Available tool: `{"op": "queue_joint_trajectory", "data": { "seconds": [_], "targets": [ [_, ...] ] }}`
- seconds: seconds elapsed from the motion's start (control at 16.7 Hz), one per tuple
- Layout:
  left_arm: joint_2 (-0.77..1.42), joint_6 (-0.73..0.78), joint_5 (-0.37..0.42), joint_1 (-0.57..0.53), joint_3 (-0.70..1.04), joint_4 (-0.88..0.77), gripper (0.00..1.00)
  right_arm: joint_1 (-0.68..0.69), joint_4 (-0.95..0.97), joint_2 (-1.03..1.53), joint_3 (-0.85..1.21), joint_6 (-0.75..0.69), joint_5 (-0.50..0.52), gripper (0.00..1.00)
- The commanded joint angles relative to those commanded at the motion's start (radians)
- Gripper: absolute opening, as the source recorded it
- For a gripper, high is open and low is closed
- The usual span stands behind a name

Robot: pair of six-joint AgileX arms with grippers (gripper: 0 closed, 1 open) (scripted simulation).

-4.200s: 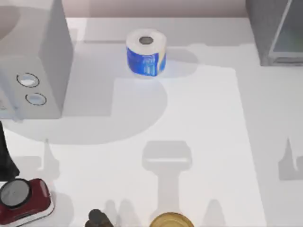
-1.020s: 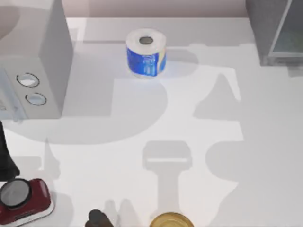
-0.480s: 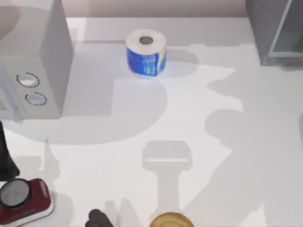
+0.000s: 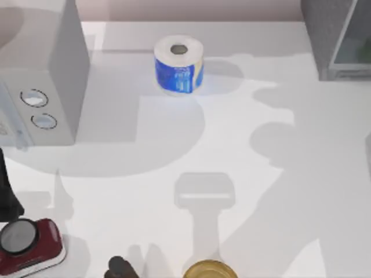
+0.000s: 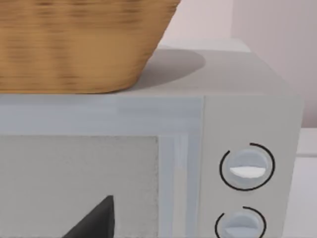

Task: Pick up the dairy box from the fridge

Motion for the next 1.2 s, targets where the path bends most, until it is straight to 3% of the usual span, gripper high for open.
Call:
{"op": "queue_joint_trajectory", "data": {
  "seconds": [0.6, 1.2],
  "targets": [
    [0.0, 0.0, 0.0, 0.0, 0.0, 0.0, 1.0, 0.022, -0.014, 0.155, 0.158, 0.008, 0.029, 1.0],
    [0.0, 0.0, 0.0, 0.0, 0.0, 0.0, 1.0, 0.022, -0.014, 0.155, 0.158, 0.008, 0.029, 0.25]
  ]
}}
